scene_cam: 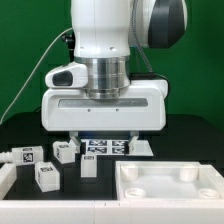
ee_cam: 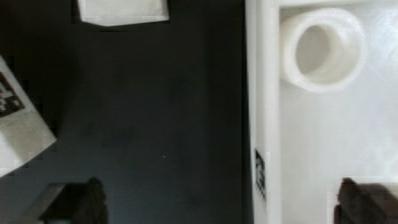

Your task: Assemble one leg

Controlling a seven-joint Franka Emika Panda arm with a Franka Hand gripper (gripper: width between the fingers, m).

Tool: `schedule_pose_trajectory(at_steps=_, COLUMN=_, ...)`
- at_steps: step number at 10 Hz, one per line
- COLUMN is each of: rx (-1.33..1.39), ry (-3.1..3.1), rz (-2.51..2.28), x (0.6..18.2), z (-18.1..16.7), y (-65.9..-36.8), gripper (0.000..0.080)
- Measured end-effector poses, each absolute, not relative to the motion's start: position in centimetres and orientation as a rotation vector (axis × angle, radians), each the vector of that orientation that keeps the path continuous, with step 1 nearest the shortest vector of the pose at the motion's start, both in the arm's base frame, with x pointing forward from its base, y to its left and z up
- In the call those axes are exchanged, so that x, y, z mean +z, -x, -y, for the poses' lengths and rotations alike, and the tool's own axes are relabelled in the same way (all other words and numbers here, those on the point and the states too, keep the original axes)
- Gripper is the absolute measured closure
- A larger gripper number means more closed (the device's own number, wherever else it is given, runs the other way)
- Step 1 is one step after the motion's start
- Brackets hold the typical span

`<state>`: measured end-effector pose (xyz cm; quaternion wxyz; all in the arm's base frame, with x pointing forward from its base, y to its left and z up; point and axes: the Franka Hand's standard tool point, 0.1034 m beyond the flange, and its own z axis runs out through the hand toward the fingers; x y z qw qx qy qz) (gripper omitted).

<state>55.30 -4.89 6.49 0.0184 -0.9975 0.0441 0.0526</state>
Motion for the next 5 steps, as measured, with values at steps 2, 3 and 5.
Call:
schedule_pose_trajectory(at_steps=2, rx=0.299, ry=3.087, rz=-0.184, x=6.9, z=7.1, y=-53.5, gripper=0.0150)
schedule_pose_trajectory(at_steps=3, rx=0.394, ry=3.066, rz=-0.223, x=7.2, z=7.0, y=-52.6, gripper=0.0150)
schedule_pose_trajectory(at_steps=5, rx=0.638, ry=3.012, rz=-0.227, x=7.0, z=6.7, y=-52.4, gripper=0.0150)
